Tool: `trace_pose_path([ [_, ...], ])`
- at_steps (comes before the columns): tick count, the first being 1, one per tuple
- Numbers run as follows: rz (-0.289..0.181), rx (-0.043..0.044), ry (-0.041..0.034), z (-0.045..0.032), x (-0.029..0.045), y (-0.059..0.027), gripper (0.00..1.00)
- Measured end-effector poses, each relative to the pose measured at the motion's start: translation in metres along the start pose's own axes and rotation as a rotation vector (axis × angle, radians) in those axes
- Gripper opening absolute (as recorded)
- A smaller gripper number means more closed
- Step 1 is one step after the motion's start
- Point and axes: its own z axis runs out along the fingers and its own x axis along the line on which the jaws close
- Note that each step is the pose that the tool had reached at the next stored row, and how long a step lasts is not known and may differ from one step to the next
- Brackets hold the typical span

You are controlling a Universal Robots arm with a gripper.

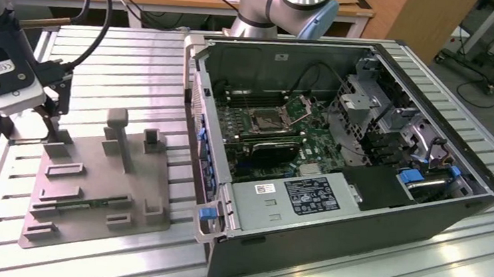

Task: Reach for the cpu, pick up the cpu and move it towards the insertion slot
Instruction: 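Pick up the cpu and move it towards the insertion slot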

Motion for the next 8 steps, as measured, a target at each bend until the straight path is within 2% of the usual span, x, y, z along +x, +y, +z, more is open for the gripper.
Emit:
trace_pose_path([
  [8,0.0,0.0,0.0,-0.0034,0.0,0.0002,0.55],
])
